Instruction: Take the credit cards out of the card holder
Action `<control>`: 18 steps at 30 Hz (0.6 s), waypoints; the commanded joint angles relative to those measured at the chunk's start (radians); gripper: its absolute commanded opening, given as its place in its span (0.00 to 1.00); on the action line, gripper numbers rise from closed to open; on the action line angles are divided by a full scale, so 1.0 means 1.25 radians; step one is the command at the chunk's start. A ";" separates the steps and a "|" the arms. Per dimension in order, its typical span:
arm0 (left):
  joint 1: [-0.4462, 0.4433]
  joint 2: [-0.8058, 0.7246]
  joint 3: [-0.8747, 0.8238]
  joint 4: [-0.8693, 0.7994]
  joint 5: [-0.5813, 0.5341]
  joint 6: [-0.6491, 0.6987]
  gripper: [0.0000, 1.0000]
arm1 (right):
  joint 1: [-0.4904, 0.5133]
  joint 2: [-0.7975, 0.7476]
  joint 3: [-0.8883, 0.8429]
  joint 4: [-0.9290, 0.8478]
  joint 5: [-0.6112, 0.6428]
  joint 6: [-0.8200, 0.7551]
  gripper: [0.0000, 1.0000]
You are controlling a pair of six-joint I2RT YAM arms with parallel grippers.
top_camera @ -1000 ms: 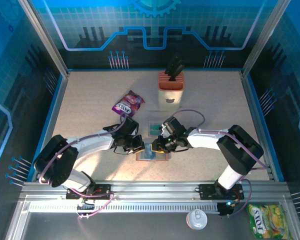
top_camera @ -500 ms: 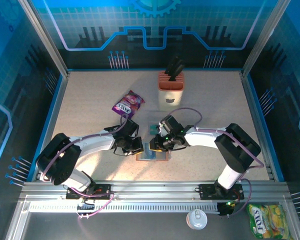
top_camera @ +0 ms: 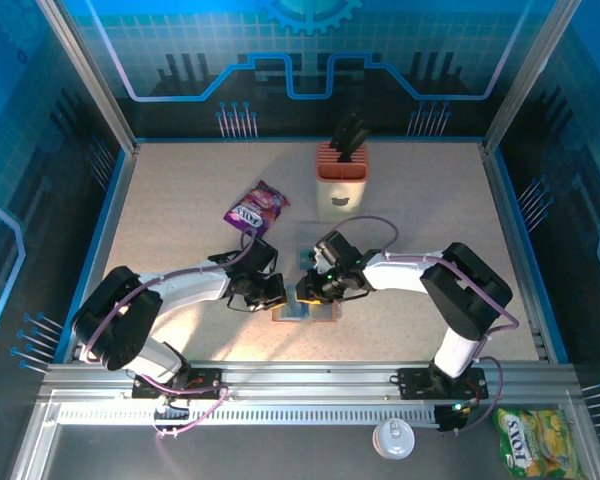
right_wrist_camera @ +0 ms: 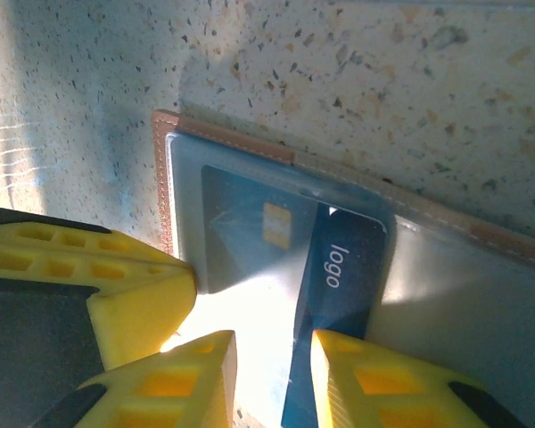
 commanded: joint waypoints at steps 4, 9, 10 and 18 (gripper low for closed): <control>0.007 -0.018 -0.003 -0.031 -0.001 0.016 0.07 | 0.010 -0.018 0.016 -0.025 0.003 -0.015 0.30; 0.007 -0.032 0.022 -0.048 -0.001 0.019 0.07 | 0.009 -0.048 0.013 -0.049 0.020 -0.026 0.30; 0.007 -0.034 0.023 -0.049 -0.001 0.020 0.07 | 0.007 -0.051 0.011 -0.052 0.023 -0.028 0.30; 0.005 -0.028 0.018 -0.002 0.031 0.005 0.07 | -0.006 -0.065 -0.014 -0.047 0.028 -0.028 0.30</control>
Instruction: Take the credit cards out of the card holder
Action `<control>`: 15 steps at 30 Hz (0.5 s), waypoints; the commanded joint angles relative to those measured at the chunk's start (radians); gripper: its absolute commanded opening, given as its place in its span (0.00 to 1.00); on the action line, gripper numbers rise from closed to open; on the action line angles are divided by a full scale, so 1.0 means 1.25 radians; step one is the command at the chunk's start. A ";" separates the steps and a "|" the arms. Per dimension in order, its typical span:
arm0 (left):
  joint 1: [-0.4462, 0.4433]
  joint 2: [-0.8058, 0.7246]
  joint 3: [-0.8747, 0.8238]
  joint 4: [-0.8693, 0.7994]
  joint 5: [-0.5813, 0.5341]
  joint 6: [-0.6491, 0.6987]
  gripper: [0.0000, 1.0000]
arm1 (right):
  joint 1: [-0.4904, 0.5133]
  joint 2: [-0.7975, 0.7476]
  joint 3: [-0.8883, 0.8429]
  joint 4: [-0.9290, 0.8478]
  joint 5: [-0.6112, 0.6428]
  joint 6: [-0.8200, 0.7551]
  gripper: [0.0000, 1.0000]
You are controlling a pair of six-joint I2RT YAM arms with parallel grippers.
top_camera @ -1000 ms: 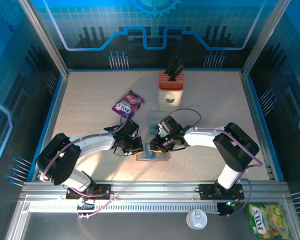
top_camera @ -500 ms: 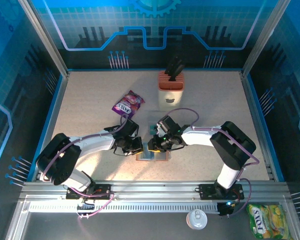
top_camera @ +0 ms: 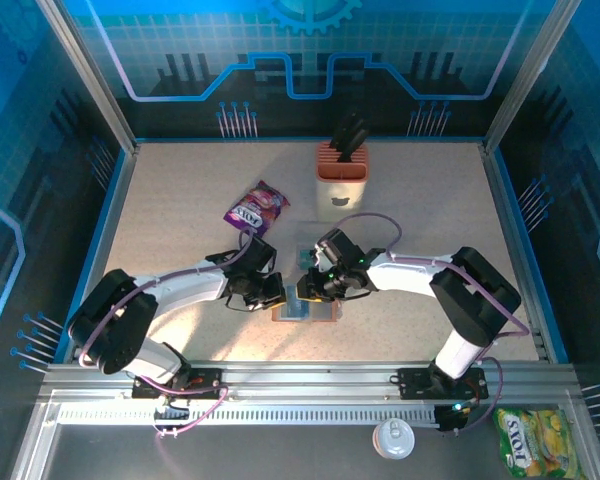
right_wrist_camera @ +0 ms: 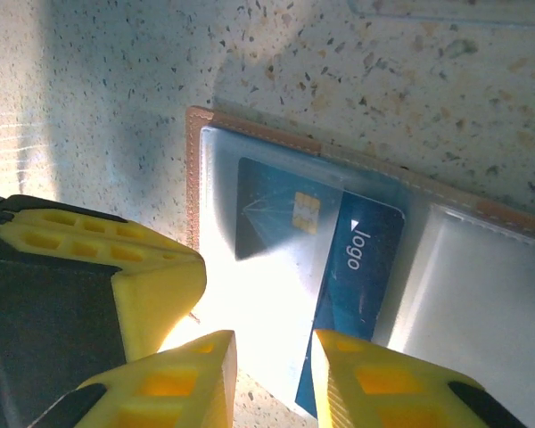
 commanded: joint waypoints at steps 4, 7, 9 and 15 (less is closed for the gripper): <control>0.003 0.015 0.014 0.035 0.034 0.002 0.07 | -0.011 -0.018 -0.022 -0.015 0.014 -0.013 0.30; 0.003 0.037 0.009 0.055 0.046 0.001 0.07 | -0.014 -0.017 -0.029 -0.013 0.016 -0.014 0.30; 0.003 0.044 0.004 0.058 0.045 -0.002 0.07 | -0.016 -0.014 -0.033 -0.014 0.017 -0.016 0.30; 0.003 0.058 0.006 0.020 0.022 0.004 0.07 | -0.018 0.016 -0.038 -0.004 -0.001 -0.018 0.30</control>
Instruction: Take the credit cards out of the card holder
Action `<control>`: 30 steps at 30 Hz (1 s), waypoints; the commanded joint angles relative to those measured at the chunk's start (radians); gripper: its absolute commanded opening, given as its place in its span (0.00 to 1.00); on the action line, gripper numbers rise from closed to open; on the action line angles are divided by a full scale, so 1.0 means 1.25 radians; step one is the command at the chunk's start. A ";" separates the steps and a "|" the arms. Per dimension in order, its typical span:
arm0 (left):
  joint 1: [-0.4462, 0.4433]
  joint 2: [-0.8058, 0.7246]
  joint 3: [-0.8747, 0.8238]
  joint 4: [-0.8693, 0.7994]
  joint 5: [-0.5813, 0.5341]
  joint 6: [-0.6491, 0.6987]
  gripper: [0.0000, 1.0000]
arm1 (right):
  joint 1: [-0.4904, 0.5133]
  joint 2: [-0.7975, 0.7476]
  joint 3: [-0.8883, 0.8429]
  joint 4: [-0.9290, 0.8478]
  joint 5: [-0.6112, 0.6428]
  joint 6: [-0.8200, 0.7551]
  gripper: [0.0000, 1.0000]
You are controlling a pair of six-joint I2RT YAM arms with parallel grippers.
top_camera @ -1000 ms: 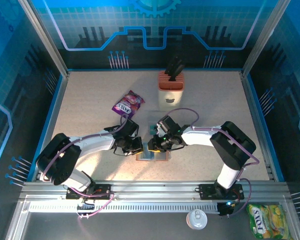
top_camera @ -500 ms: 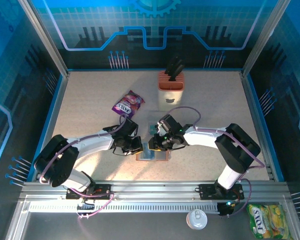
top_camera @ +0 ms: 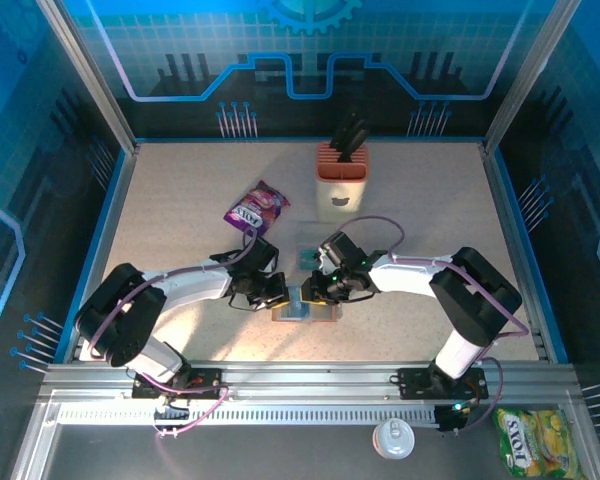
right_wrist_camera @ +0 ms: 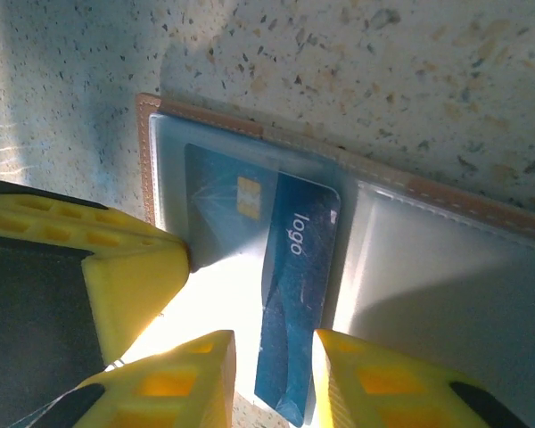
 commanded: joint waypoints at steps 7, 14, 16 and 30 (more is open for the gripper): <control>0.003 0.023 0.000 -0.014 0.007 0.001 0.07 | -0.006 0.036 -0.012 0.019 -0.024 -0.004 0.30; 0.003 0.033 0.004 -0.014 0.010 0.002 0.07 | -0.006 0.022 -0.015 0.044 -0.039 0.006 0.27; 0.003 0.033 0.005 -0.013 0.009 0.002 0.07 | -0.007 0.015 -0.015 0.046 -0.041 0.007 0.26; 0.002 0.024 0.004 -0.023 0.001 0.003 0.07 | -0.022 -0.027 -0.032 0.015 -0.013 -0.008 0.16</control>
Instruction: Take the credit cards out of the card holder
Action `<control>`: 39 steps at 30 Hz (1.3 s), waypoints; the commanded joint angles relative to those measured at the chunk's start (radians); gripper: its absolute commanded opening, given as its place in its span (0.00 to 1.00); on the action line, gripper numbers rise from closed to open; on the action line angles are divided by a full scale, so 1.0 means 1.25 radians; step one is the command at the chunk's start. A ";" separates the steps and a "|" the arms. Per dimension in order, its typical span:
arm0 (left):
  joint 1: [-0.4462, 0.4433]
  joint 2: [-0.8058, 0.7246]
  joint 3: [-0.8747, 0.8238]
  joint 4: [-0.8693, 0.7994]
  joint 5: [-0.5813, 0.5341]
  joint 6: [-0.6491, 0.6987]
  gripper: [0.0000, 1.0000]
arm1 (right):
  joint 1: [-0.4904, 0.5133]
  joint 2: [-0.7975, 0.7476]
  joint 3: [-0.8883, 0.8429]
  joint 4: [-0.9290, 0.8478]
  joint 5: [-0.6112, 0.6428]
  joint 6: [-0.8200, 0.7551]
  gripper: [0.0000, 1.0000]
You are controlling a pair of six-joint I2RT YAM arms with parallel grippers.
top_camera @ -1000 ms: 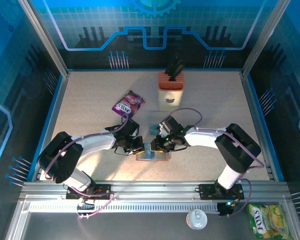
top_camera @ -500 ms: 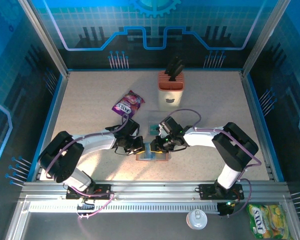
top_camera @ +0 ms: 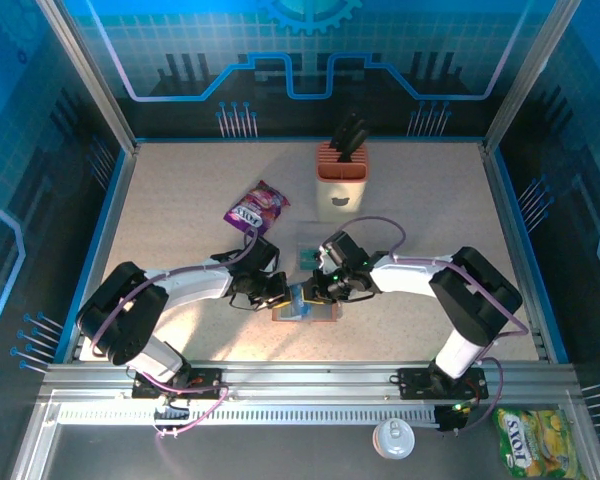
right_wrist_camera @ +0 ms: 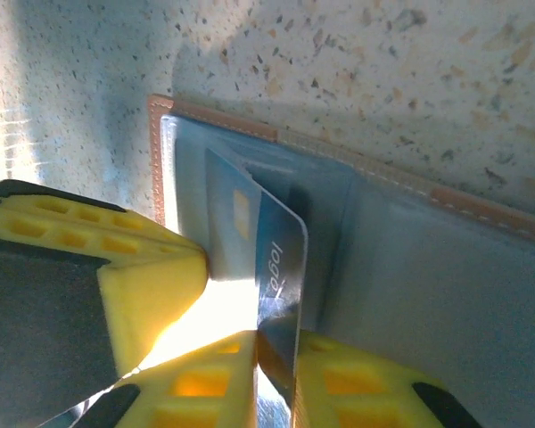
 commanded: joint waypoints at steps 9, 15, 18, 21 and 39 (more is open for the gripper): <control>0.004 0.006 0.006 -0.056 -0.022 0.008 0.07 | -0.026 -0.066 -0.042 -0.037 0.018 -0.017 0.12; 0.004 -0.020 0.013 -0.050 -0.021 0.007 0.09 | -0.028 -0.107 -0.058 -0.044 0.024 -0.020 0.07; 0.004 -0.039 0.025 -0.059 -0.029 0.009 0.12 | -0.029 -0.126 -0.058 -0.059 0.028 -0.030 0.06; 0.004 -0.065 0.034 -0.070 -0.039 0.012 0.16 | -0.035 -0.142 -0.048 -0.088 0.035 -0.051 0.06; 0.086 -0.297 0.010 -0.173 -0.126 0.061 0.41 | -0.092 -0.160 0.220 -0.490 0.184 -0.458 0.04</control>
